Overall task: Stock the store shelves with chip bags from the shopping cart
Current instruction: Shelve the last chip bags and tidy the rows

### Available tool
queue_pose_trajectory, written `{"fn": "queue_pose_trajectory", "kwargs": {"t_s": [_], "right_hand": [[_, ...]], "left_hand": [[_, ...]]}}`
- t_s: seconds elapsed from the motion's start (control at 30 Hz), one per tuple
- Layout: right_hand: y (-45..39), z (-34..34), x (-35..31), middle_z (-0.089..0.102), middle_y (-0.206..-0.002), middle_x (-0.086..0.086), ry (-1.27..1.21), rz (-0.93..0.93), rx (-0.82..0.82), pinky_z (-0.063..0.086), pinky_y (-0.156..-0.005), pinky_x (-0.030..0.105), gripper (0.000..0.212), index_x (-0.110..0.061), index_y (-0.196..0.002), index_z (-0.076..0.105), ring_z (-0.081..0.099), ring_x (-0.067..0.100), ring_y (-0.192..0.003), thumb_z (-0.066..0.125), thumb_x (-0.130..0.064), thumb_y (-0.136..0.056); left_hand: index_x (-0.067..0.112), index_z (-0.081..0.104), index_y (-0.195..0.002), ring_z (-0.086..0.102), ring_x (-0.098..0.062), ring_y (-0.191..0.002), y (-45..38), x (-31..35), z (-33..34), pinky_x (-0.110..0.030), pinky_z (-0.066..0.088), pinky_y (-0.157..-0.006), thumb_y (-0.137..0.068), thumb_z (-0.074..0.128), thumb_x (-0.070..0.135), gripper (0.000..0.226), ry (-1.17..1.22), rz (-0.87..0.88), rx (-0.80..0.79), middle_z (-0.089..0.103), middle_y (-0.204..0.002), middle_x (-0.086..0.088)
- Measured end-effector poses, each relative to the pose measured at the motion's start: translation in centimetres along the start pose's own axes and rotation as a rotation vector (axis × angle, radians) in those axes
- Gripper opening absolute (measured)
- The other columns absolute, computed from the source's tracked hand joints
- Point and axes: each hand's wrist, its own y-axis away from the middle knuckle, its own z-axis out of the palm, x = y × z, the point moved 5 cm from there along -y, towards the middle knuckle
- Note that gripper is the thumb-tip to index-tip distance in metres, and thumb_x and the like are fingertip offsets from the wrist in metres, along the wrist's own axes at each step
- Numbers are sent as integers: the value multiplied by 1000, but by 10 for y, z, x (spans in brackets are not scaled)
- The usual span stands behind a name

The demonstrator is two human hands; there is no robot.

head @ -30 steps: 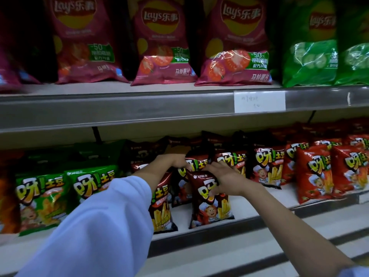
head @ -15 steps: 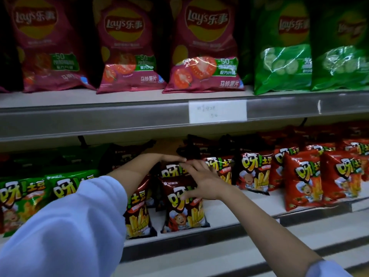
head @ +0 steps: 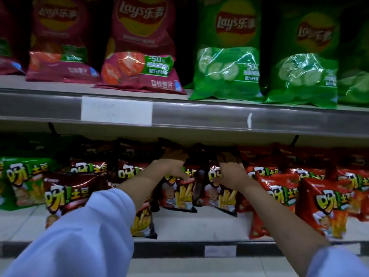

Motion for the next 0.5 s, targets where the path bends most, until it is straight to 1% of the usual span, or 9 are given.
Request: {"fn": "queue_pose_trajectory", "kwargs": {"t_s": [0.07,0.13,0.17,0.23,0.3,0.37,0.4,0.5], "right_hand": [[-8,4,13,40,-145,11,-8,33,-60,29,-106,40,80,-14,-148,27,36,31,-135,65,-48,-86],[-12,11,16,52,-134,9,-34,40,-114,31,-104,39,72,-13,-141,37,46,29,-126,67,-47,-85],[-14,13,16,53,-133,10,-46,26,-111,31,-105,39,71,-13,-139,38,47,29,-125,69,-45,-84],[-18,13,15,49,-136,11,-83,-24,-61,34,-105,37,74,-10,-140,35,44,29,-128,73,-38,-82],[-20,12,13,48,-135,11,-151,-64,-52,37,-98,32,73,-8,-139,35,43,29,-128,74,-31,-82],[-22,13,11,51,-124,10,-193,-70,-87,37,-84,27,64,-5,-136,39,46,29,-124,71,-27,-85],[-22,14,10,52,-119,11,-193,-72,-97,35,-80,26,60,-5,-134,41,47,29,-122,70,-26,-87],[-22,15,9,54,-121,14,-162,-73,-96,35,-78,27,54,-6,-131,44,50,30,-119,68,-29,-88]], "left_hand": [[10,40,-136,45,-28,-119,-3,6,6,-37,44,-96,-79,74,43,74,-99,-8,32,44,-131,-9],[11,33,-140,42,-30,-121,-4,6,10,-41,45,-96,-78,75,44,82,-187,-38,61,40,-133,-11],[11,30,-141,40,-30,-123,-4,6,10,-41,44,-97,-78,74,44,84,-206,-41,85,38,-134,-11],[11,29,-143,35,-30,-127,-3,5,8,-41,39,-101,-80,73,43,83,-220,-39,128,35,-137,-12],[11,27,-144,32,-31,-131,-3,3,6,-43,34,-105,-81,71,43,83,-231,-45,146,32,-140,-12],[12,25,-145,28,-31,-134,-4,-3,6,-47,30,-109,-82,71,41,83,-227,-71,142,28,-143,-12],[12,25,-145,25,-31,-136,-4,-6,8,-50,27,-111,-83,70,39,82,-217,-86,137,27,-145,-11],[13,21,-147,19,-32,-140,-4,-10,10,-53,21,-114,-83,70,38,84,-193,-97,118,21,-150,-12]]}}
